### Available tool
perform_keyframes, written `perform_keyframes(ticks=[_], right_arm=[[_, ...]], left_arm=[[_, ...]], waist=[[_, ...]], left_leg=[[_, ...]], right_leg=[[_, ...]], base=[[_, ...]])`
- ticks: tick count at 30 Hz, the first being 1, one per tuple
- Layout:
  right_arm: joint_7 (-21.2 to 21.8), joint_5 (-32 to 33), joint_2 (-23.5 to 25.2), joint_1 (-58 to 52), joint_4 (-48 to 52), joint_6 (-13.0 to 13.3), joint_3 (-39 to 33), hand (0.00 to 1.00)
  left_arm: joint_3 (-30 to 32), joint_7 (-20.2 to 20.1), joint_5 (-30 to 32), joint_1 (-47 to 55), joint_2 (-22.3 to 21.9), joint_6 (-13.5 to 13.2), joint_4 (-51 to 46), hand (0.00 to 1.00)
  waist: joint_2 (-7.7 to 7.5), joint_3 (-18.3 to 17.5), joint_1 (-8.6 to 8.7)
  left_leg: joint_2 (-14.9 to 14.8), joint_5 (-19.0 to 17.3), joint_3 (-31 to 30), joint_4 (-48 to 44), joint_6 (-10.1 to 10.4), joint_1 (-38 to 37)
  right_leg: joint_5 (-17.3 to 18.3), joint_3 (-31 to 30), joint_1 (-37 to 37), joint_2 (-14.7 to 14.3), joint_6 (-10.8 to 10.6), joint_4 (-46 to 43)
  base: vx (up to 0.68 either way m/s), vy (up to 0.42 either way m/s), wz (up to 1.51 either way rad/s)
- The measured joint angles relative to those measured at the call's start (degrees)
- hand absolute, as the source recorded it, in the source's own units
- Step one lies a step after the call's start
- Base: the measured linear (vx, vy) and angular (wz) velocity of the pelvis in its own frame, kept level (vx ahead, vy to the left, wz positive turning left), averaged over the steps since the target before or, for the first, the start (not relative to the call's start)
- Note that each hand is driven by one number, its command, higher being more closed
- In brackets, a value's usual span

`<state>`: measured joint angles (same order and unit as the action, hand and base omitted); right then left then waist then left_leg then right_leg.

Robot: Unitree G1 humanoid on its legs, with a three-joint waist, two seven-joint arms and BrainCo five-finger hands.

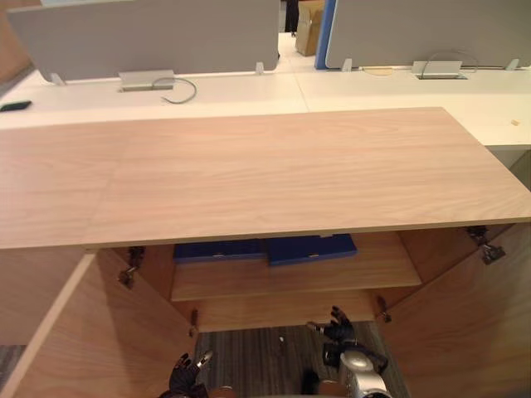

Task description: Walk over to the cabinet, pick up the folder, carry it to the office cabinet, place the folder inside the office cabinet, then close the office cabinet door

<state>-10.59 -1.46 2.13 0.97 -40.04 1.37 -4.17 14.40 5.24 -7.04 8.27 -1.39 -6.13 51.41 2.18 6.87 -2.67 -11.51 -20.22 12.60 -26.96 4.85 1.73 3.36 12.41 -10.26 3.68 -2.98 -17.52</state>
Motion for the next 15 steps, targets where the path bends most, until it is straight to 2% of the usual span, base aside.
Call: perform_keyframes(ticks=[5,7,9,10,11,13,15], right_arm=[[-0.6,-2.3,-2.6,0.7,7.7,0.5,0.2,0.0],[-0.8,-4.2,-3.4,1.7,10.7,0.5,1.0,0.0],[-0.9,-4.5,-4.0,4.0,12.7,0.5,1.0,0.0],[-1.3,-5.0,-4.5,6.2,14.5,0.5,1.0,0.0],[-1.4,-5.2,-4.5,6.6,14.8,0.6,1.1,0.0],[-2.2,-6.4,-5.5,11.3,17.0,0.8,2.2,0.0],[-2.6,-6.4,-5.6,14.5,17.3,1.1,2.2,0.0]], left_arm=[[-0.7,-0.3,0.8,-0.3,0.4,0.1,-0.7,0.0],[-1.3,-0.4,1.6,-0.5,0.7,0.1,-1.8,0.0],[-1.9,-0.5,2.2,-1.0,0.7,0.1,-3.1,0.0],[-2.1,-0.5,2.2,-1.3,0.6,0.0,-4.1,0.0],[-2.1,-0.5,2.2,-1.3,0.6,0.0,-4.3,0.0],[-2.0,-0.5,2.2,-1.3,0.6,-0.1,-5.4,0.0],[-1.4,-0.5,1.9,-1.4,0.5,-0.3,-6.3,0.0]], waist=[[-0.11,0.7,0.16],[-0.21,1.6,0.2],[-0.22,3.6,0.29],[-0.28,4.5,0.32],[-0.29,4.6,0.31],[-0.33,5.7,0.12],[-0.48,6.7,-0.02]], left_leg=[[-0.3,0.1,-0.3,-1.1,0.0,3.7],[0.1,0.0,-0.6,-3.2,0.0,5.9],[0.9,-0.1,-0.8,-5.6,-0.2,7.1],[1.7,-0.7,-0.9,-9.0,-0.8,9.0],[1.8,-0.9,-0.9,-9.6,-0.9,9.4],[2.3,-4.4,-1.0,-14.9,-1.6,12.6],[2.3,-6.4,-0.8,-18.7,-2.1,14.9]], right_leg=[[0.1,0.5,-3.8,0.4,0.5,-1.6],[0.5,1.2,-6.2,1.4,0.9,-4.3],[1.9,1.6,-7.7,3.2,0.8,-8.1],[3.7,1.4,-9.8,5.2,0.6,-12.5],[4.1,1.4,-10.2,5.5,0.5,-13.2],[7.3,0.0,-14.7,7.3,0.4,-20.2],[8.6,-1.0,-17.7,8.2,0.3,-24.3]], base=[[-0.02,-0.038,-0.01],[0.0,0.002,0.07],[-0.05,0.011,0.19],[-0.08,0.024,0.21],[-0.12,0.037,0.21],[-0.16,0.052,0.05],[-0.14,0.032,-0.06]])
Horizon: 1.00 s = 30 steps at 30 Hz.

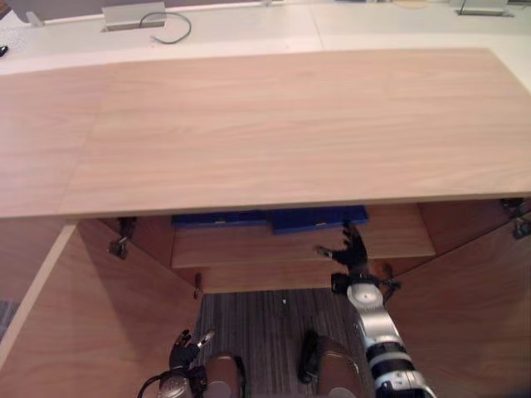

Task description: Walk over to the cabinet, pick up the folder, carry it to the office cabinet, place the folder inside the office cabinet, then close the office cabinet door

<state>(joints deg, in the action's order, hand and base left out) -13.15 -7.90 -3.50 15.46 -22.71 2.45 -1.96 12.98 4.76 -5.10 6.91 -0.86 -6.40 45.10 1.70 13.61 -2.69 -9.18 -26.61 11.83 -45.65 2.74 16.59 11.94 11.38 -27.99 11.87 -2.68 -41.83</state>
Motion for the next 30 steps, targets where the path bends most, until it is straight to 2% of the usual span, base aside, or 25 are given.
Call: perform_keyframes(ticks=[4,8,12,16,23,30], right_arm=[[-0.4,0.8,-0.9,6.9,-1.9,0.9,2.1,0.0],[-0.4,6.6,-2.1,13.1,-13.6,1.3,2.0,0.0],[0.6,9.7,-6.1,16.6,-24.7,0.9,1.9,0.0],[0.6,11.4,-9.0,20.4,-29.4,0.5,1.3,0.0],[0.5,11.6,-12.2,23.7,-29.7,1.1,0.8,0.0],[0.4,13.3,-13.2,26.2,-27.3,2.4,0.8,0.0]], left_arm=[[1.3,0.0,-0.2,-0.1,-0.5,-1.0,-0.9,0.0],[1.6,0.0,-1.1,-0.1,-0.7,-1.8,-1.5,0.0],[1.5,0.1,-2.4,-1.0,-0.2,-2.2,-1.4,0.0],[0.9,0.1,-2.5,-1.8,0.2,-2.6,-1.5,0.0],[0.4,0.2,-2.4,-2.1,1.4,-3.0,-1.8,0.0],[-0.3,0.3,-2.4,-1.9,2.4,-1.9,-1.7,0.0]], waist=[[-0.54,0.8,-0.41],[-0.88,1.0,-0.78],[-1.14,1.3,-1.59],[-0.88,2.6,-1.99],[0.01,4.0,-2.53],[1.97,5.2,-3.25]], left_leg=[[1.4,-3.3,2.5,-7.6,-1.2,4.9],[2.9,-5.0,4.9,-11.7,-1.9,8.3],[4.2,-5.8,5.1,-13.9,-2.2,11.1],[4.9,-6.1,5.4,-15.0,-2.3,12.7],[4.6,-6.6,4.6,-18.0,-2.4,16.5],[3.4,-7.3,1.4,-22.2,-2.4,22.4]], right_leg=[[2.9,-4.8,-8.7,2.4,-0.7,-9.8],[4.5,-9.0,-15.3,3.9,-0.8,-16.0],[6.0,-10.8,-19.2,5.4,-1.0,-19.7],[6.5,-11.9,-21.7,6.3,-0.7,-21.7],[7.1,-11.8,-25.0,6.6,-0.6,-23.9],[7.4,-8.4,-27.2,7.3,-0.7,-25.0]], base=[[-0.16,0.05,-0.23],[-0.02,0.04,-0.11],[0.04,0.03,0.09],[0.07,0.034,0.07],[0.05,0.018,0.08],[0.01,-0.002,0.15]])
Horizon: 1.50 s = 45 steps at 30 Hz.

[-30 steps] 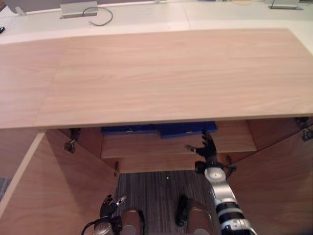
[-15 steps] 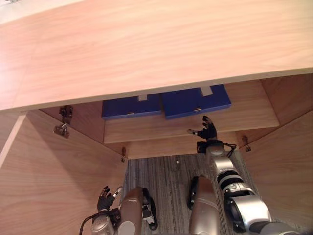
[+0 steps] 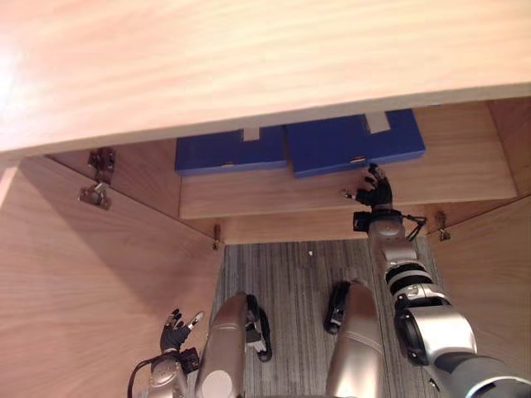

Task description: Walk over to the cabinet, pick up the folder, carry it to the office cabinet, place the folder inside the office cabinet, then close the office cabinet door

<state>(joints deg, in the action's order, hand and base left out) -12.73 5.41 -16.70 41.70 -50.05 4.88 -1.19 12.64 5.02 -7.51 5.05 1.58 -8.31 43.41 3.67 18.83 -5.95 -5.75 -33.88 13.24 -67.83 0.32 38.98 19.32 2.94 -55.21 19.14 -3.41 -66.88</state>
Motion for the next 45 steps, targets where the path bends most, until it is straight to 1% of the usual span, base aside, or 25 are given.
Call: perform_keyframes(ticks=[4,6,7,9,10,14,15,16,18,21,25,27,28,31,33,34,35,36,37,38,40,42,43,44,45], right_arm=[[-0.2,0.3,0.0,1.8,0.8,0.4,-1.4,0.0],[-0.1,0.3,-0.4,3.1,0.9,1.0,-2.0,0.0],[-0.2,0.3,-0.5,3.2,0.9,1.0,-2.1,0.0],[-0.1,0.3,-1.0,3.2,0.9,1.1,-2.2,0.0],[0.1,0.3,-1.4,3.3,0.9,1.1,-2.2,0.0],[0.1,0.4,-1.4,3.4,0.8,1.1,-2.0,0.0],[0.1,0.4,-1.2,3.4,0.7,1.1,-1.9,0.0],[0.2,0.4,-1.0,3.4,0.6,1.1,-1.4,0.0],[0.3,0.3,-0.9,3.4,0.2,1.1,-1.2,0.0],[1.3,0.1,-0.8,3.4,-1.9,0.7,-0.8,0.0],[2.4,-0.1,0.9,3.0,-4.2,0.4,2.4,0.0],[3.5,-2.0,3.1,0.1,-5.3,0.6,4.4,0.0],[3.6,-2.4,3.7,-0.8,-5.8,0.7,5.0,0.0],[4.8,-3.1,7.2,-7.6,-7.5,0.8,5.3,0.0],[5.9,-3.1,9.1,-13.0,-9.2,0.3,4.5,0.0],[6.5,-3.1,10.4,-17.3,-10.7,-1.2,2.5,0.0],[6.5,-3.0,10.6,-18.5,-11.0,-1.5,1.9,0.0],[6.4,-3.1,11.3,-22.8,-11.4,-2.5,-0.8,0.0],[6.4,-3.1,12.2,-28.5,-11.5,-3.3,-3.8,0.0],[6.4,-3.1,12.4,-29.4,-11.5,-3.4,-4.3,0.0],[6.4,-4.6,13.2,-35.8,-11.5,-3.8,-9.0,0.0],[6.5,-5.0,13.8,-39.2,-11.6,-3.8,-11.7,0.0],[6.7,-6.1,14.1,-40.7,-11.8,-3.8,-13.4,0.0],[6.8,-6.7,14.2,-41.5,-12.1,-3.7,-13.8,0.0],[7.1,-6.7,14.5,-42.1,-12.9,-3.7,-15.3,0.0]], left_arm=[[-1.2,0.0,0.0,0.9,0.7,0.4,0.7,0.0],[-1.9,0.0,0.0,0.9,0.8,0.9,1.7,0.0],[-2.0,0.0,0.1,1.0,0.8,1.1,1.7,0.0],[-2.2,0.0,0.2,1.0,0.9,1.2,1.7,0.0],[-2.5,0.0,0.3,1.0,0.8,1.2,1.7,0.0],[-3.5,0.1,0.8,1.0,1.0,1.3,1.7,0.0],[-3.7,0.1,1.1,1.0,0.9,1.3,1.7,0.0],[-4.1,0.1,1.3,1.0,0.9,1.3,1.7,0.0],[-4.7,0.1,1.4,0.9,1.1,1.3,1.6,0.0],[-4.9,0.1,1.5,0.9,1.0,1.3,1.7,0.0],[-5.8,0.1,1.5,1.0,1.1,1.3,1.7,0.0],[-6.2,0.1,2.0,1.0,1.0,1.3,1.9,0.0],[-6.2,0.1,2.0,1.0,1.0,1.3,2.0,0.0],[-6.2,0.0,2.5,1.0,0.8,1.4,3.6,0.0],[-6.0,-0.2,2.8,1.2,0.6,1.5,4.4,0.0],[-5.8,-0.2,3.0,1.5,0.3,1.7,4.5,0.0],[-5.7,-0.2,3.0,1.5,0.2,1.7,4.5,0.0],[-5.2,-0.3,3.1,1.6,-0.5,1.7,4.5,0.0],[-3.9,-0.3,3.2,2.2,-1.7,1.8,4.5,0.0],[-3.7,-0.3,3.2,2.2,-1.8,1.8,4.5,0.0],[-2.7,-0.3,3.9,2.3,-2.1,2.0,5.7,0.0],[-1.8,-0.3,4.6,2.6,-1.9,2.3,6.6,0.0],[-1.6,-0.3,4.9,2.8,-1.8,2.4,7.1,0.0],[-1.6,-0.3,5.1,2.8,-1.6,2.4,7.5,0.0],[-1.6,-0.3,5.3,2.8,-1.4,2.5,8.0,0.0]], waist=[[0.49,0.2,-0.89],[1.35,0.6,-1.17],[1.43,0.6,-1.31],[1.6,0.7,-1.39],[2.04,0.6,-1.39],[2.81,0.3,-1.52],[3.26,0.1,-1.64],[3.55,-0.1,-1.75],[3.59,-0.1,-1.8],[4.14,-0.5,-1.86],[4.49,-0.9,-2.01],[4.4,-2.1,-2.19],[4.37,-2.3,-2.1],[4.16,-4.3,-1.67],[3.62,-5.7,-1.08],[3.0,-6.7,-0.69],[2.85,-6.8,-0.69],[2.39,-7.3,-0.22],[1.43,-8.7,0.38],[1.25,-8.9,0.43],[0.06,-10.4,1.67],[-0.84,-11.8,2.28],[-1.38,-12.8,2.63],[-1.56,-13.4,2.88],[-1.78,-13.6,3.25]], left_leg=[[0.0,0.0,-0.4,-0.7,0.0,2.2],[0.0,0.0,-1.0,-1.2,0.0,3.2],[0.0,0.0,-1.1,-1.2,0.0,3.2],[0.0,0.0,-1.2,-1.2,0.0,3.3],[0.0,0.0,-1.5,-1.3,0.0,3.6],[-0.3,0.1,-1.7,-1.3,0.2,3.8],[-0.6,0.2,-1.9,-1.2,0.2,3.7],[-0.9,0.4,-1.9,-0.8,0.4,3.6],[-0.9,1.1,-2.0,0.4,0.6,3.0],[-1.0,2.4,-2.8,3.5,1.2,0.9],[-1.5,5.9,-3.4,10.6,2.4,-2.6],[-1.5,8.7,-3.5,16.6,3.0,-5.9],[-1.5,9.5,-3.5,18.3,3.2,-7.2],[-1.5,13.4,-3.5,27.4,3.8,-13.1],[-1.5,16.0,-3.5,33.7,4.3,-17.8],[-1.6,17.6,-3.7,37.7,4.5,-20.8],[-1.6,17.9,-3.7,38.4,4.5,-21.5],[-1.7,18.8,-3.7,40.9,4.8,-23.5],[-1.8,19.7,-3.8,43.4,4.9,-24.9],[-1.9,19.9,-3.8,43.8,5.0,-25.2],[-2.3,21.4,-3.8,47.7,5.3,-28.1],[-2.5,23.0,-3.6,51.3,5.7,-30.6],[-2.5,24.3,-3.6,54.0,5.8,-32.2],[-2.5,25.0,-3.7,55.4,5.8,-32.8],[-2.5,26.2,-4.2,57.6,6.0,-34.3]], right_leg=[[-0.1,0.3,-1.8,0.2,0.2,-0.3],[-0.2,0.9,-2.2,0.6,0.3,-0.6],[-0.2,0.9,-2.2,0.6,0.3,-0.6],[-0.2,1.1,-2.2,0.7,0.4,-0.6],[-0.2,1.3,-2.2,0.7,0.4,-0.6],[-0.2,1.8,-2.0,0.6,0.4,-0.4],[-0.2,2.2,-1.8,0.3,0.4,0.0],[-0.5,2.6,-1.5,0.1,0.8,0.6],[-0.8,3.0,-0.8,0.1,1.0,1.6],[-1.5,4.8,2.1,-0.2,1.9,4.2],[-3.6,7.6,6.8,-1.6,2.7,10.8],[-5.3,9.4,10.7,-2.5,3.1,16.2],[-5.8,9.7,11.8,-2.8,3.2,17.6],[-8.4,12.1,18.4,-4.3,3.2,25.7],[-10.2,13.4,23.2,-5.5,3.0,31.3],[-11.3,14.4,26.5,-6.4,2.9,35.0],[-11.5,14.6,27.1,-6.6,2.9,35.6],[-12.2,15.5,29.7,-7.2,2.7,38.2],[-12.9,16.2,31.4,-7.7,2.5,40.6],[-13.1,16.2,31.7,-7.9,2.5,41.1],[-15.2,17.2,35.4,-9.5,2.3,46.4],[-17.1,17.5,38.3,-11.0,2.2,50.9],[-18.6,17.9,40.2,-11.8,2.2,54.3],[-19.5,18.3,41.2,-12.3,2.2,56.1],[-21.1,19.0,43.5,-13.1,2.2,59.7]], base=[[0.04,-0.009,0.11],[0.06,-0.015,0.11],[0.05,-0.017,0.08],[0.04,-0.013,0.03],[0.03,-0.016,0.04],[0.01,-0.005,0.01],[0.03,-0.018,-0.06],[0.04,-0.025,-0.06],[0.04,-0.022,-0.01],[0.08,-0.054,0.06],[0.08,-0.054,0.02],[0.09,-0.049,0.05],[0.11,-0.036,0.03],[0.11,-0.035,0.04],[0.09,-0.039,0.04],[0.09,-0.037,0.04],[0.09,-0.027,0.11],[0.09,-0.009,0.12],[0.07,-0.005,0.11],[0.07,0.007,0.06],[0.07,0.009,-0.01],[0.07,0.003,-0.04],[0.06,-0.008,0.02],[0.07,-0.023,0.13],[0.04,-0.031,0.15]])
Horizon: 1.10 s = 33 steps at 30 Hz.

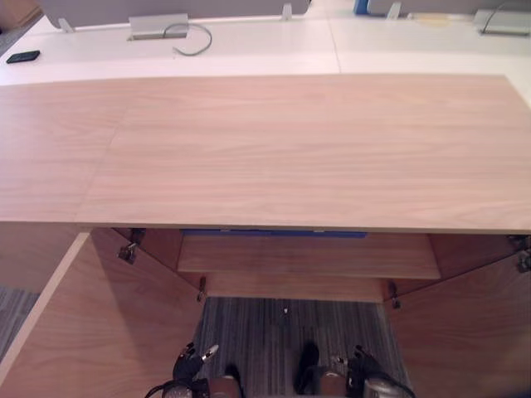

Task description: Walk over to the cabinet, pick up the folder, carry it to the office cabinet, place the folder inside the office cabinet, then close the office cabinet door

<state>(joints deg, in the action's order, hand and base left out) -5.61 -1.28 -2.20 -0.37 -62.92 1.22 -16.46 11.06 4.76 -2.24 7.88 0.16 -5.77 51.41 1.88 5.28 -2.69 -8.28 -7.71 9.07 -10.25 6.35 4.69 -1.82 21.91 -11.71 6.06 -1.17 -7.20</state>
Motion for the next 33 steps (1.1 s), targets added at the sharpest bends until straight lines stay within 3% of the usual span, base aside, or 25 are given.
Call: perform_keyframes(ticks=[3,7,10,12,14,17,19,22,27,29,31,32,33], right_arm=[[0.4,0.2,0.6,-1.0,-0.4,0.2,-1.5,0.0],[0.4,1.2,1.1,-1.4,-0.4,1.1,-2.2,0.0],[0.4,2.6,1.3,-1.3,0.1,1.4,-1.9,0.0],[0.3,4.9,1.4,-1.3,0.4,2.0,-2.0,0.0],[-0.3,6.4,1.4,-1.6,0.5,2.2,-2.3,0.0],[-0.4,7.4,1.3,-2.0,0.5,2.3,-2.7,0.0],[-0.3,7.3,1.8,-3.2,0.4,2.1,-2.7,0.0],[-0.3,7.4,1.8,-3.9,1.8,2.1,-2.7,0.0],[-0.4,6.8,2.2,-4.3,2.0,1.6,-4.5,0.0],[-0.4,6.8,1.9,-4.3,2.7,1.4,-4.6,0.0],[-0.7,6.6,1.6,-4.2,5.2,1.2,-4.4,0.0],[-0.9,5.7,1.6,-4.1,7.1,1.2,-3.8,0.0],[-1.1,4.4,1.4,-3.7,8.2,1.1,-3.4,0.0]], left_arm=[[0.2,0.1,0.0,0.2,0.1,0.2,0.6,0.0],[0.3,0.4,-0.4,0.2,0.1,0.2,1.0,0.0],[0.4,0.5,-1.1,0.2,0.1,0.1,0.7,0.0],[0.6,0.5,-1.6,0.1,0.0,-0.2,-0.4,0.0],[0.7,0.5,-1.6,0.2,-0.1,-0.3,-0.6,0.0],[1.3,0.5,-1.6,0.1,-0.3,-0.2,-0.3,0.0],[2.2,0.3,-1.8,0.1,0.1,-0.2,0.0,0.0],[2.2,0.1,-1.7,0.0,-0.1,0.1,0.9,0.0],[0.9,0.0,-1.5,0.0,0.1,0.3,1.6,0.0],[-0.2,-0.1,-1.5,0.0,0.0,0.3,1.2,0.0],[-0.8,-0.3,-0.9,-0.2,-0.5,0.3,0.9,0.0],[-0.8,-0.3,-0.8,-0.5,-0.5,0.3,0.9,0.0],[-0.6,-0.3,-0.8,-0.4,-0.5,0.2,0.9,0.0]], waist=[[-0.5,-0.7,0.19],[-0.75,-1.1,0.09],[-0.78,-0.5,-0.01],[-0.77,0.9,-0.29],[-0.77,1.3,-0.24],[-0.43,1.2,-0.03],[-1.42,1.2,-0.02],[-1.43,0.6,0.19],[-1.29,-0.6,0.2],[-0.61,0.0,0.31],[0.43,0.8,0.58],[0.75,1.6,0.58],[1.0,2.0,0.65]], left_leg=[[0.1,1.9,-0.7,3.2,0.1,-1.8],[-0.2,2.6,-1.8,3.5,0.5,-2.6],[-1.8,-0.3,-1.9,-4.7,0.3,0.4],[-3.5,-2.0,-0.3,-14.5,-1.0,3.5],[-4.4,-2.6,1.2,-16.8,-1.2,4.1],[-4.8,-4.4,3.3,-12.5,-0.6,2.8],[-2.3,-2.4,3.9,-7.3,-1.3,1.3],[0.6,0.3,5.0,-0.5,-1.9,-0.6],[2.0,2.6,5.9,4.9,-1.6,-4.1],[2.0,2.4,5.9,4.3,-1.8,-4.8],[1.8,1.2,5.9,2.1,-2.5,-4.7],[1.7,0.4,6.0,0.2,-3.2,-4.8],[1.4,0.0,6.0,-0.8,-3.6,-4.8]], right_leg=[[-3.3,1.3,4.1,-1.6,0.2,7.1],[-5.2,2.0,7.3,-3.0,0.6,11.9],[-4.1,2.0,8.0,-3.9,1.3,11.3],[-2.8,2.0,8.7,-4.4,1.7,9.2],[-2.4,1.8,8.8,-4.6,1.6,8.3],[-2.5,1.8,7.8,-5.1,1.5,8.3],[-3.0,1.2,7.7,-3.7,0.9,9.8],[-4.3,-0.2,7.1,-2.1,0.0,12.2],[-5.5,-1.2,7.2,-1.6,-0.3,11.4],[-3.6,-1.0,5.7,-0.5,-0.7,6.1],[-0.2,-1.8,0.9,2.2,-1.0,-6.0],[0.6,-3.3,-2.2,3.9,-0.7,-13.9],[2.3,-4.8,-4.7,5.4,0.9,-20.4]], base=[[-0.02,-0.053,0.17],[-0.05,-0.062,0.15],[-0.05,-0.035,-0.02],[-0.1,-0.024,-0.06],[-0.09,0.002,-0.05],[-0.08,0.022,0.02],[-0.07,0.038,-0.01],[0.0,0.037,-0.03],[0.11,0.037,-0.1],[0.19,0.085,-0.02],[0.13,0.153,0.03],[0.07,0.163,0.12],[0.06,0.141,0.22]])
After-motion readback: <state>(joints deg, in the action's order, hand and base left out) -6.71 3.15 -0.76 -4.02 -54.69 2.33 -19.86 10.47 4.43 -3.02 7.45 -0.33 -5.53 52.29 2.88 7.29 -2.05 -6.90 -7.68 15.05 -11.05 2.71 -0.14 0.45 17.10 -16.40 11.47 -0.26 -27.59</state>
